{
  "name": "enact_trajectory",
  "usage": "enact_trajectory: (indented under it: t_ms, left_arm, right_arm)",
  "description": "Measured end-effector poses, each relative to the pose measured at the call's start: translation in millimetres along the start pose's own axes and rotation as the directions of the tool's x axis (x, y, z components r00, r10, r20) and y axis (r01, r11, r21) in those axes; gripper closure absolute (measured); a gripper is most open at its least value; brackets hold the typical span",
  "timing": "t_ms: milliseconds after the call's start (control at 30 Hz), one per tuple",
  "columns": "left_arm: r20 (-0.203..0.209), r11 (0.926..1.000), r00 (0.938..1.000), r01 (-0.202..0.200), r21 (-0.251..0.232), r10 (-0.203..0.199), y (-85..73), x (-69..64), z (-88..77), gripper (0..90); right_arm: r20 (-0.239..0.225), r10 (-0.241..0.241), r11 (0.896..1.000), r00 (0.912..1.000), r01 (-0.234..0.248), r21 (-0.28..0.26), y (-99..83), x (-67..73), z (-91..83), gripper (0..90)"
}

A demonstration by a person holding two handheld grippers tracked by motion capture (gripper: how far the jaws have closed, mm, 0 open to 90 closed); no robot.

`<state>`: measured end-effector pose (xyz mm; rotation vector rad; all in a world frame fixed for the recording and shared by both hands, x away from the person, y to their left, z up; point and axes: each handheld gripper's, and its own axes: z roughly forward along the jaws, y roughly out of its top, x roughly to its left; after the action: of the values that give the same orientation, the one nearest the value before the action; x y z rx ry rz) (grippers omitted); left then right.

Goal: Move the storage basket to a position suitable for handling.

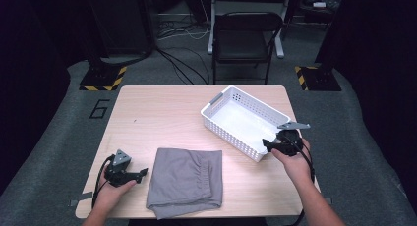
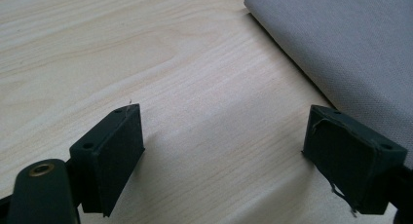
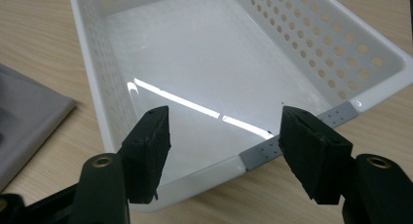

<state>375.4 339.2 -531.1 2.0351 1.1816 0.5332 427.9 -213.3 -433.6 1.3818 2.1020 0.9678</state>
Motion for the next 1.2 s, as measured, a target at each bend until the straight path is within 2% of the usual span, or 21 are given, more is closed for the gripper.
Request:
enact_trajectory:
  t_ms: [233, 300, 333, 500, 567, 600, 767, 867, 900, 1033, 1200]
  left_arm:
    - [0.0, 1.0, 1.0, 0.0, 0.003, 0.0, 0.1, 0.0, -0.3, 14.2]
    - [0.0, 1.0, 1.0, 0.0, 0.003, 0.0, 0.1, 0.0, -0.3, 14.2]
    - [0.0, 1.0, 1.0, 0.0, 0.003, 0.0, 0.1, 0.0, -0.2, 14.2]
    - [0.002, 1.0, 1.0, -0.005, 0.004, 0.005, 0.3, 0.3, -0.2, 14.2]
    - [0.003, 1.0, 1.0, -0.005, 0.004, 0.005, 0.3, 0.3, -0.2, 14.2]
    - [0.003, 1.0, 1.0, -0.005, 0.004, 0.005, 0.3, 0.3, -0.2, 14.2]
    - [0.003, 1.0, 1.0, -0.005, 0.004, 0.005, 0.3, 0.3, -0.2, 14.2]
    - [0.003, 1.0, 1.0, -0.006, 0.004, 0.006, 0.3, 0.3, -0.2, 14.2]
    - [0.003, 1.0, 1.0, -0.006, 0.004, 0.006, 0.3, 0.3, -0.1, 14.2]
    - [0.004, 1.0, 1.0, -0.008, 0.006, 0.008, 0.5, 0.4, -0.2, 14.2]
    - [0.004, 0.9999, 1.0, -0.009, 0.007, 0.009, 0.5, 0.5, -0.2, 14.2]
  right_arm:
    - [0.017, 0.005, 1.0, 0.9998, -0.005, 0.009, -3.8, -2.7, 0.9, 34.1]
    - [0.024, -0.007, 1.0, 0.9997, 0.007, 0.012, -5.5, -4.3, 2.1, 34.0]
    - [0.026, 0.008, 1.0, 0.9996, -0.009, 0.013, -5.9, -3.9, 3.2, 33.9]
    - [0.041, 0.02, 0.999, 0.9989, -0.021, 0.027, -10.9, -6.2, 8.1, 32.3]
    - [0.034, 0.028, 0.999, 0.999, -0.029, 0.02, -12.8, -7.4, 9.7, 31.7]
    - [0.039, 0.044, 0.999, 0.9983, -0.045, 0.022, -12.8, -6.7, 10.4, 31.3]
    - [0.054, 0.04, 0.999, 0.9977, -0.041, 0.022, -13.5, -7.4, 12.7, 29.0]
    - [0.058, 0.049, 0.998, 0.9971, -0.05, 0.025, -13.1, -8.6, 14.5, 27.4]
    - [0.061, 0.068, 0.997, 0.9958, -0.069, 0.022, -12.5, -7.6, 15.3, 26.9]
    - [0.075, 0.064, 0.997, 0.9952, -0.066, 0.03, -11.3, -8.5, 17.6, 25.1]
    - [0.101, 0.081, 0.995, 0.9916, -0.086, 0.042, -8.3, -11.3, 21.0, 24.6]
